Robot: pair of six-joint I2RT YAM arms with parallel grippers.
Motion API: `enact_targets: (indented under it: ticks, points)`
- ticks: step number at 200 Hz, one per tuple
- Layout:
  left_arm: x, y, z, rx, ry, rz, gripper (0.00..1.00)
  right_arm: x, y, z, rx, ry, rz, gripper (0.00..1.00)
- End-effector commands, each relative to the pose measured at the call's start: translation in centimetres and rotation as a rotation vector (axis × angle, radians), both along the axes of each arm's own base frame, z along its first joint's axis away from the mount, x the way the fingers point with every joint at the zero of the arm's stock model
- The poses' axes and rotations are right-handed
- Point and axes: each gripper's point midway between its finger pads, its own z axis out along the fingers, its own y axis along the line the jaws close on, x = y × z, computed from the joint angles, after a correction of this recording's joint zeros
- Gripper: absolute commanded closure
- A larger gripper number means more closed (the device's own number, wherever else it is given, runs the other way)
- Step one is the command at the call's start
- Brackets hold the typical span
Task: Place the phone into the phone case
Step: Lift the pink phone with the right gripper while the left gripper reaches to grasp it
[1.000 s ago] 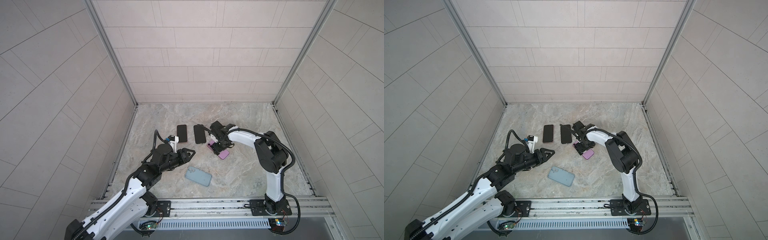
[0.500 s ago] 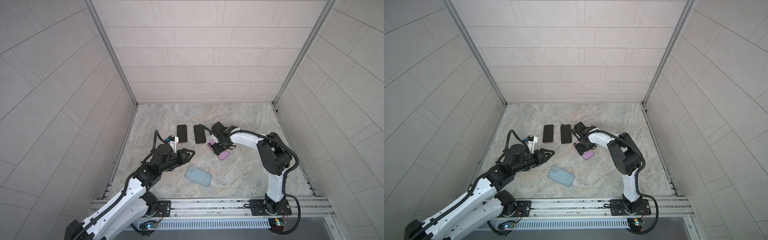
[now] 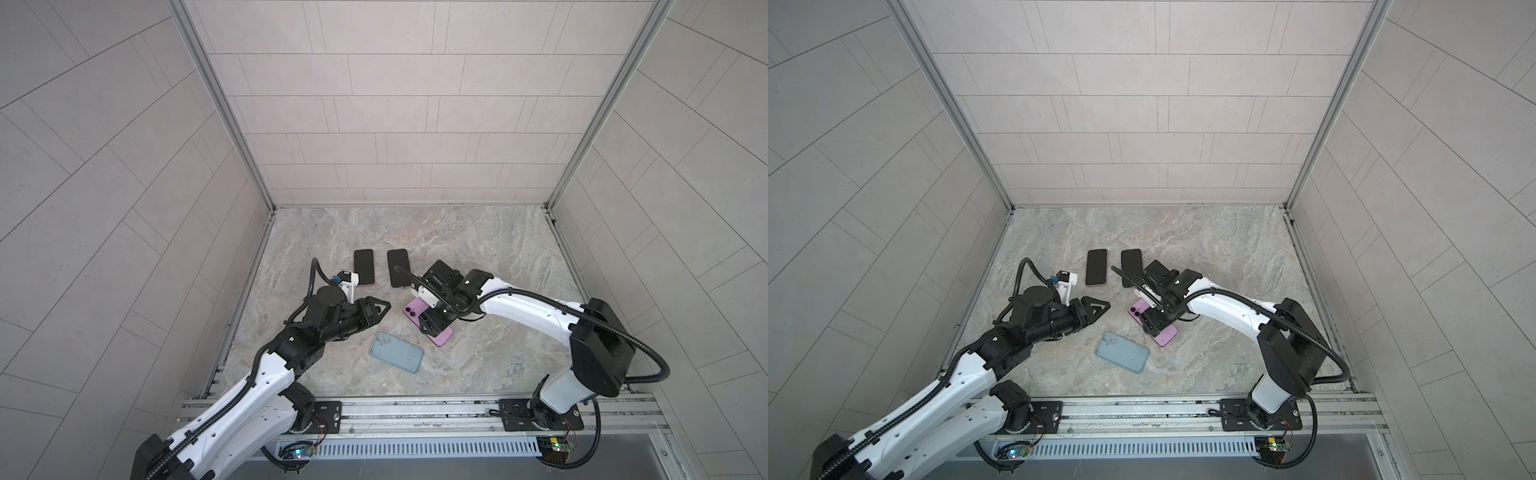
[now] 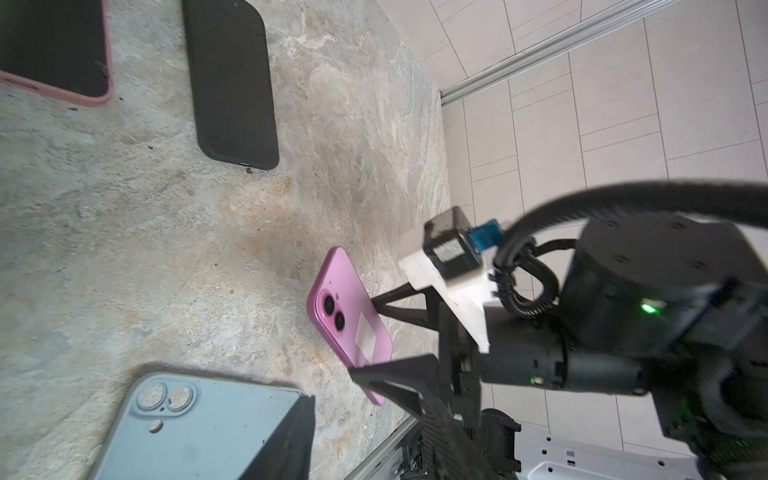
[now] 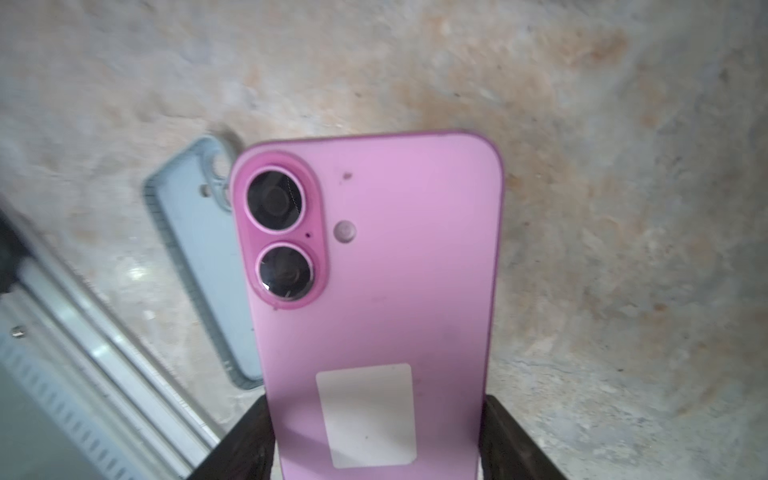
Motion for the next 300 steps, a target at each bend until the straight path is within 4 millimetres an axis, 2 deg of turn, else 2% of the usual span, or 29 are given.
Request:
enact_targets:
  ticks: [1, 24, 58, 145, 206, 248, 285, 300]
  points:
    - [0.7, -0.9, 2.5, -0.055, -0.057, -0.025, 0.49, -1.8, 1.9, 2.6, 0.127, 0.038, -0.009, 0.92]
    - [0.7, -1.3, 2.8, -0.074, -0.053, -0.036, 0.46, -2.5, 2.9, 4.7, 0.188, 0.020, -0.006, 0.93]
    - [0.8, -1.4, 2.8, -0.085, -0.044, -0.035, 0.45, -2.9, 3.5, 6.5, 0.239, 0.007, -0.002, 0.95]
    - [1.0, -1.7, 2.1, -0.110, -0.014, -0.028, 0.45, -4.8, 5.0, 8.9, 0.311, -0.011, 0.084, 0.97]
    - [1.1, -1.9, 1.8, -0.123, 0.003, -0.027, 0.46, -3.9, 4.7, 10.4, 0.306, -0.105, 0.092, 0.98]
    - [1.0, -3.0, 2.5, -0.165, 0.011, -0.074, 0.53, -3.2, 4.9, 10.5, 0.278, -0.136, 0.106, 0.98]
    - [0.9, -3.1, 2.6, -0.169, 0.013, -0.083, 0.66, -3.1, 5.0, 10.5, 0.267, -0.137, 0.114, 0.98]
    - [0.9, -3.2, 2.9, -0.177, 0.007, -0.087, 0.75, -3.0, 5.0, 10.4, 0.259, -0.140, 0.114, 0.98]
